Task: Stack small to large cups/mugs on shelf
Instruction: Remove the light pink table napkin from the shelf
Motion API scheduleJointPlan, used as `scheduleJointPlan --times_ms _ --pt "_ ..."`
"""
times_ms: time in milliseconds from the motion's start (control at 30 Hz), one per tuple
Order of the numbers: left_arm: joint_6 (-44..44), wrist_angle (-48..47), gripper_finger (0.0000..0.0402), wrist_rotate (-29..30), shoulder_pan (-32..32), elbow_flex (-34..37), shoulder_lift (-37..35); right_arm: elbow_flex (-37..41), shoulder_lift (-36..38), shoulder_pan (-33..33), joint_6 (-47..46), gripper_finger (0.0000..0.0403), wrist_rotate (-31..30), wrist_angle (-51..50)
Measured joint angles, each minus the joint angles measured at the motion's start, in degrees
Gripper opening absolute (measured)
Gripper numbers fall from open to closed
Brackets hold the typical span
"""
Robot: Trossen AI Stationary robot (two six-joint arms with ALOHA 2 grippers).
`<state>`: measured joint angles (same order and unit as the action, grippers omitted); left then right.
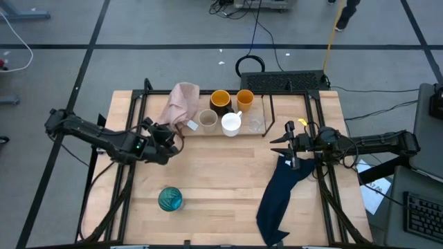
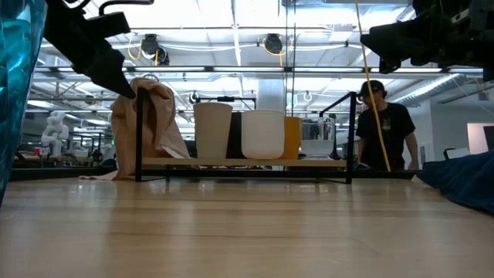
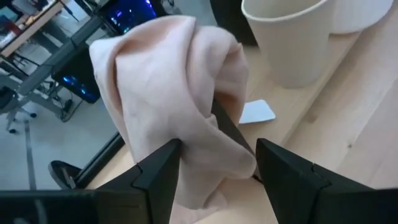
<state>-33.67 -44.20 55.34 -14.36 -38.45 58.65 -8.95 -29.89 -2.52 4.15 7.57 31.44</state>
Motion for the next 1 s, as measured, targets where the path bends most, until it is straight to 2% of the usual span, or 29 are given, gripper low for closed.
scheduleJointPlan --times_ms 367,567,700,933,1000 --pt "4.82 1.05 0.0214 -7.16 7.13 0.02 0.0 0.0 0.0 -0.01 -0.01 0.011 0.01 0.02" --pt "5.75 1.13 0.0208 -7.26 7.68 0.02 0.0 0.0 0.0 0.01 -0.02 0.011 0.0 0.04" --pt "6.14 1.06 0.0162 -8.3 7.7 -0.15 0.01 0.0 0.0 -0.01 -0.47 0.011 0.0 0.04" --pt "8.08 1.15 0.0019 -8.56 7.7 -0.35 -1.8 0.0 0.0 0.0 -0.49 0.011 0.0 0.47" --pt "8.35 1.22 0.001 -7.62 7.7 -0.37 -2.63 0.0 -0.01 0.01 -0.49 0.011 0.02 0.48"
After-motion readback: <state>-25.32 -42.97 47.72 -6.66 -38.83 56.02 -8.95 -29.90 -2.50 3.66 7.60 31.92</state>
